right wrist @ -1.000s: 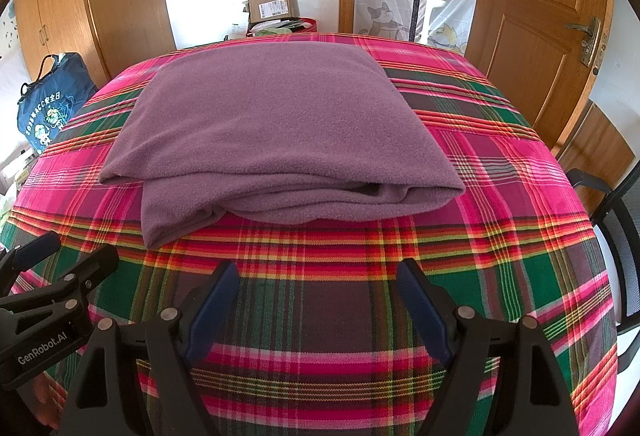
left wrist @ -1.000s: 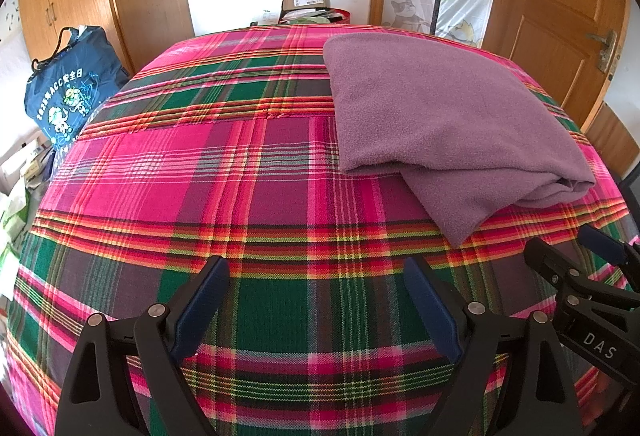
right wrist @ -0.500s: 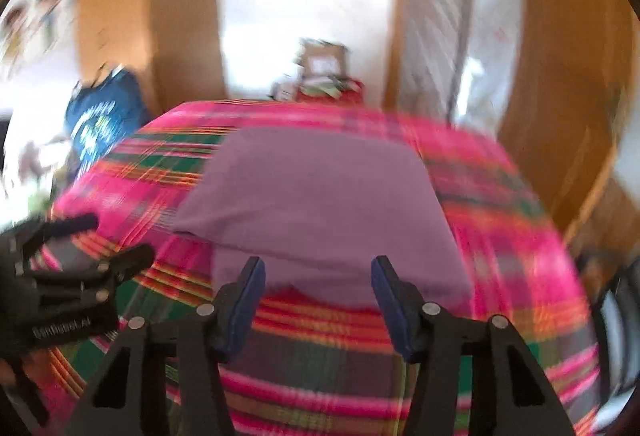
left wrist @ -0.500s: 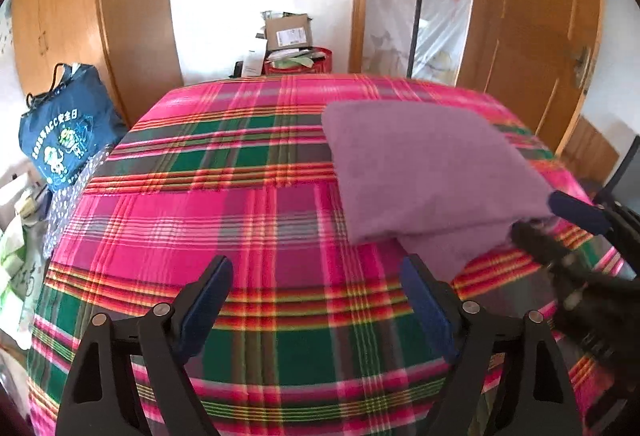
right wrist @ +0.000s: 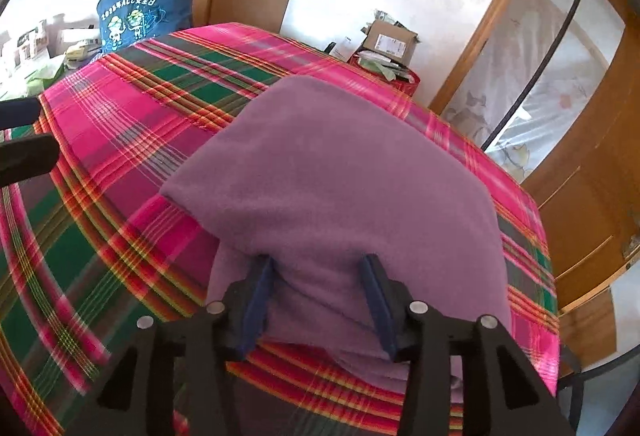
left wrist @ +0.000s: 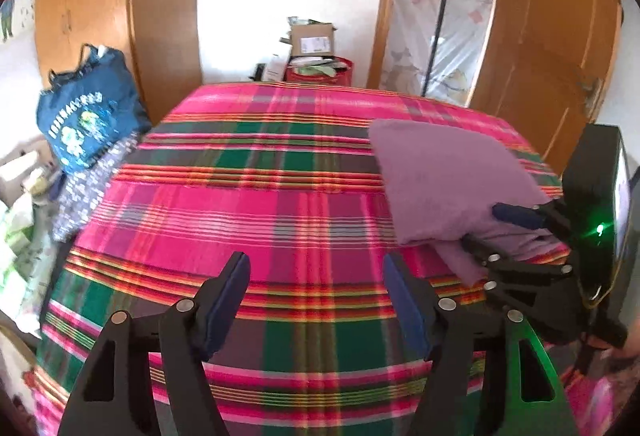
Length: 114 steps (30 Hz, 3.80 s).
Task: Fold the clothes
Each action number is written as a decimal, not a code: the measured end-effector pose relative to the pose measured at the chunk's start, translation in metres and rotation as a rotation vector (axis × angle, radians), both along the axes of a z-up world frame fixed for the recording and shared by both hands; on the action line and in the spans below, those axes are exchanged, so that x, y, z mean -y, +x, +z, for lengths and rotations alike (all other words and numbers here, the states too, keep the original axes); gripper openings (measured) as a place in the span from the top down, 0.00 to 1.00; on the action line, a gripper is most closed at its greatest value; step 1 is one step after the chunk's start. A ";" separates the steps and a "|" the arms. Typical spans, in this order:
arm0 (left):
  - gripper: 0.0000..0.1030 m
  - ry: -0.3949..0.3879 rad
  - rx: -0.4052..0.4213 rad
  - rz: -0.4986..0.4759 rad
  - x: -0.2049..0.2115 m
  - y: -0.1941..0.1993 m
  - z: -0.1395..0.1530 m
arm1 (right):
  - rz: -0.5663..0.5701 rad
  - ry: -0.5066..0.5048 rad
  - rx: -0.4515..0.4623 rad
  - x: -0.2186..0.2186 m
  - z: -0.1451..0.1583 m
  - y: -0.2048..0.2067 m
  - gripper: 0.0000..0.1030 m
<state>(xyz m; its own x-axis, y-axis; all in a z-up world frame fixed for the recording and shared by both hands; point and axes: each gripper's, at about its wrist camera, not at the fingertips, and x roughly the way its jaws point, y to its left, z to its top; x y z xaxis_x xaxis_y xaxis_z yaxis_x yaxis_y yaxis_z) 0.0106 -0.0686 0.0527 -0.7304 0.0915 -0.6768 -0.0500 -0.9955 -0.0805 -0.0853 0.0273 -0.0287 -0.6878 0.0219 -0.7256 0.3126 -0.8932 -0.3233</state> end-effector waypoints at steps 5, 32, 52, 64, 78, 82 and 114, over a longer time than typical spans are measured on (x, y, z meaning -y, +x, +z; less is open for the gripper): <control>0.31 0.028 0.016 -0.007 -0.006 -0.002 -0.002 | -0.064 -0.117 0.015 -0.014 0.002 -0.014 0.60; 0.31 0.078 0.006 -0.023 -0.023 0.001 0.013 | -0.277 -0.490 -0.739 -0.142 0.279 0.062 0.93; 0.31 0.083 0.094 -0.124 -0.024 0.015 0.003 | -0.599 -0.196 -0.233 -0.230 0.092 0.038 0.88; 0.31 -0.024 0.076 -0.344 -0.076 0.044 -0.009 | -0.648 -0.330 -0.183 -0.252 0.071 0.087 0.63; 0.31 -0.120 0.074 -0.429 -0.119 0.035 -0.024 | -0.506 -0.206 -0.081 -0.216 0.020 0.080 0.59; 0.31 -0.194 0.052 -0.452 -0.131 0.038 -0.029 | -0.510 -0.267 -0.079 -0.220 0.023 0.084 0.59; 0.52 -0.142 0.054 -0.317 -0.122 0.010 -0.027 | -0.513 -0.276 -0.020 -0.215 -0.001 0.113 0.59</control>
